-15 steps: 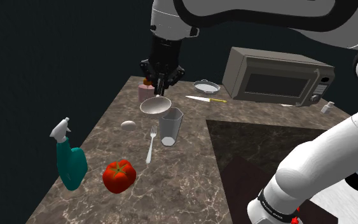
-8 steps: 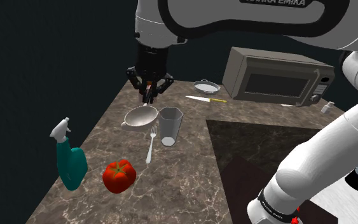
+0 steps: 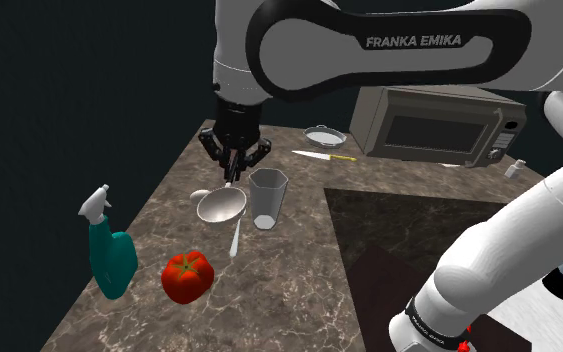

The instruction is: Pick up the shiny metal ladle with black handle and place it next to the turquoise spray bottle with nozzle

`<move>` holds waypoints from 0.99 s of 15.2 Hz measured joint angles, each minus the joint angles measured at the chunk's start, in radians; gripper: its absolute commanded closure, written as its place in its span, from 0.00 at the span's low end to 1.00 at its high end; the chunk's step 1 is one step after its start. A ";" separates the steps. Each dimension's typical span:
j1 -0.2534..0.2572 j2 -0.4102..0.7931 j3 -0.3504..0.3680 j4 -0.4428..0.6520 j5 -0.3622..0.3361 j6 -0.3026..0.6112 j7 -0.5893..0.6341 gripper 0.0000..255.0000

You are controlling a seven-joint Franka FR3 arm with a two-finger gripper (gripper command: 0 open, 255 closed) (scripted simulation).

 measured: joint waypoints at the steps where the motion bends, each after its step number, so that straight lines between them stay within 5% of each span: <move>1: 0.001 -0.003 -0.001 -0.017 0.002 0.014 -0.002 1.00; 15: 0.007 0.006 0.019 -0.195 0.002 0.199 0.012 1.00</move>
